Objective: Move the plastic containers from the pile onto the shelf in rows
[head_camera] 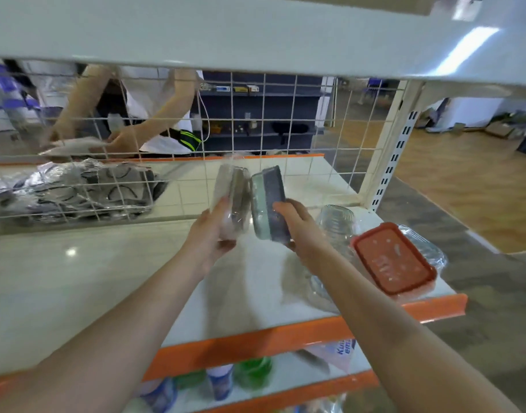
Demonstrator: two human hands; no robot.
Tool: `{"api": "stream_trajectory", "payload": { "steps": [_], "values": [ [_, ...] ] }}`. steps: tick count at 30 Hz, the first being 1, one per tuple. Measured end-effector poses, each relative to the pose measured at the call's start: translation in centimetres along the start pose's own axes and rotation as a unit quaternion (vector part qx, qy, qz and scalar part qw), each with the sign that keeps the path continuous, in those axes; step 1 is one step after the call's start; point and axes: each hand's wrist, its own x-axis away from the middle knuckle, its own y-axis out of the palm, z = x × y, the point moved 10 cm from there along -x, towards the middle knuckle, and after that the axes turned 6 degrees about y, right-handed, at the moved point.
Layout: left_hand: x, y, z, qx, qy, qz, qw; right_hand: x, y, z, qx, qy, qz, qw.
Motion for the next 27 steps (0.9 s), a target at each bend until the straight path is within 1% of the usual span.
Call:
{"api": "stream_trajectory", "payload": {
  "steps": [2, 4, 7, 11, 16, 19, 23, 25, 27],
  "values": [
    [1.0, -1.0, 0.1, -0.014, 0.005, -0.022, 1.000, 1.0, 1.9, 1.0, -0.021, 0.015, -0.020, 0.999],
    [2.0, -2.5, 0.2, -0.014, 0.009, -0.041, 0.999, 2.1, 3.2, 1.7, -0.029, 0.024, -0.022, 0.999],
    [3.3, -5.1, 0.5, -0.070, 0.021, -0.053, 0.996, 4.5, 5.4, 2.6, -0.022, 0.026, -0.020, 0.999],
    [5.6, -7.6, 0.7, -0.174, 0.023, -0.049, 0.983, 8.0, 7.2, 3.8, -0.016, 0.002, 0.015, 1.000],
    [8.5, -9.9, 0.4, -0.249, 0.010, -0.066, 0.966, 11.9, 7.9, 4.6, 0.006, -0.020, 0.041, 0.999],
    [9.9, -11.0, -0.4, -0.203, -0.026, -0.073, 0.976, 13.9, 6.9, 4.8, 0.012, -0.025, 0.073, 0.997],
    [12.1, -12.4, -0.9, -0.101, -0.056, -0.041, 0.992, 16.5, 6.0, 5.3, -0.055, -0.026, 0.089, 0.994],
    [13.0, -13.1, -1.2, -0.072, -0.069, -0.026, 0.995, 17.4, 5.9, 5.9, -0.086, -0.019, 0.104, 0.991],
    [14.6, -13.9, -1.2, -0.056, -0.064, -0.024, 0.996, 18.7, 6.4, 6.2, -0.094, -0.014, 0.117, 0.989]
  ]
}}
